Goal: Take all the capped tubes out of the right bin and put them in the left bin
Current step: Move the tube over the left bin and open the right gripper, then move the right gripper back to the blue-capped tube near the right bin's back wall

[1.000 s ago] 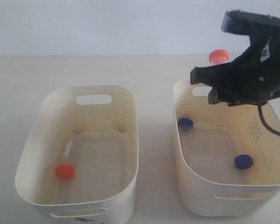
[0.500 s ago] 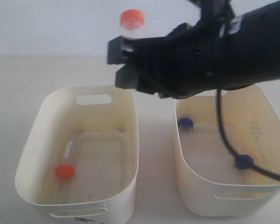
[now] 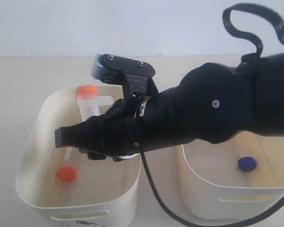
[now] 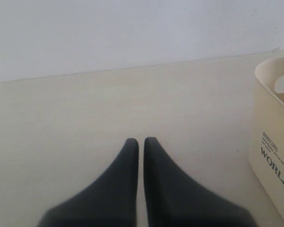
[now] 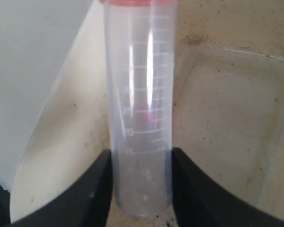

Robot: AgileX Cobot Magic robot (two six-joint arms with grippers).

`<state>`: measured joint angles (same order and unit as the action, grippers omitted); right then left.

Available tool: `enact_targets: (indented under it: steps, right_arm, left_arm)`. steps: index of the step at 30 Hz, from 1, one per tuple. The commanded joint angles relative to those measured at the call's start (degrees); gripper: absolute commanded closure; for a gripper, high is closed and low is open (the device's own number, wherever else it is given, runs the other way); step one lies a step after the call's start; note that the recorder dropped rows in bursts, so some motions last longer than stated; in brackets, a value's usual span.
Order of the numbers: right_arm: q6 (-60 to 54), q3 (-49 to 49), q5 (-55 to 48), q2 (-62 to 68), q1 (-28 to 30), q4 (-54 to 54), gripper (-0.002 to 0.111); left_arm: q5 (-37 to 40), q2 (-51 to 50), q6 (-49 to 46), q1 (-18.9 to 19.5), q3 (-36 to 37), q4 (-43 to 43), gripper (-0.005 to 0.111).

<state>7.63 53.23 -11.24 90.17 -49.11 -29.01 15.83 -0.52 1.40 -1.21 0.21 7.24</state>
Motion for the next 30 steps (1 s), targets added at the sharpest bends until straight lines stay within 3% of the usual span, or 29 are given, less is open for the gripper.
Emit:
enact_targets:
  steps: [1,3,5,10,13,14,20,30]
  right_arm:
    - [-1.0,0.0,1.6,0.5,-0.1,-0.1,0.041]
    - [-1.0,0.0,2.0,0.5,-0.1,-0.1,0.038]
    - [-1.1,0.0,2.0,0.3,0.0,-0.1,0.044]
    - [-2.5,1.0,-3.4,-5.0,4.4,1.5,0.076]
    - [-3.2,2.3,-9.0,-8.6,11.9,5.5,0.104]
    - [-2.7,2.4,-10.1,-9.7,14.9,5.8,0.108]
    - [-2.3,2.4,-18.4,-11.1,28.2,5.7,0.108]
    - [-4.9,2.4,-23.8,-1.5,30.3,5.4,0.108]
  left_arm:
    - [-0.8,0.1,0.7,0.1,-0.2,-0.4,0.102]
    - [-0.8,0.1,0.7,0.1,-0.2,-0.4,0.102]
    - [-0.8,0.1,0.7,0.1,-0.2,-0.4,0.102]
    - [-0.8,0.1,0.7,0.1,-0.2,-0.4,0.102]
    - [-0.8,0.1,0.7,0.1,-0.2,-0.4,0.102]
    - [-0.8,0.1,0.7,0.1,-0.2,-0.4,0.102]
    - [-0.8,0.1,0.7,0.1,-0.2,-0.4,0.102]
    - [-0.8,0.1,0.7,0.1,-0.2,-0.4,0.102]
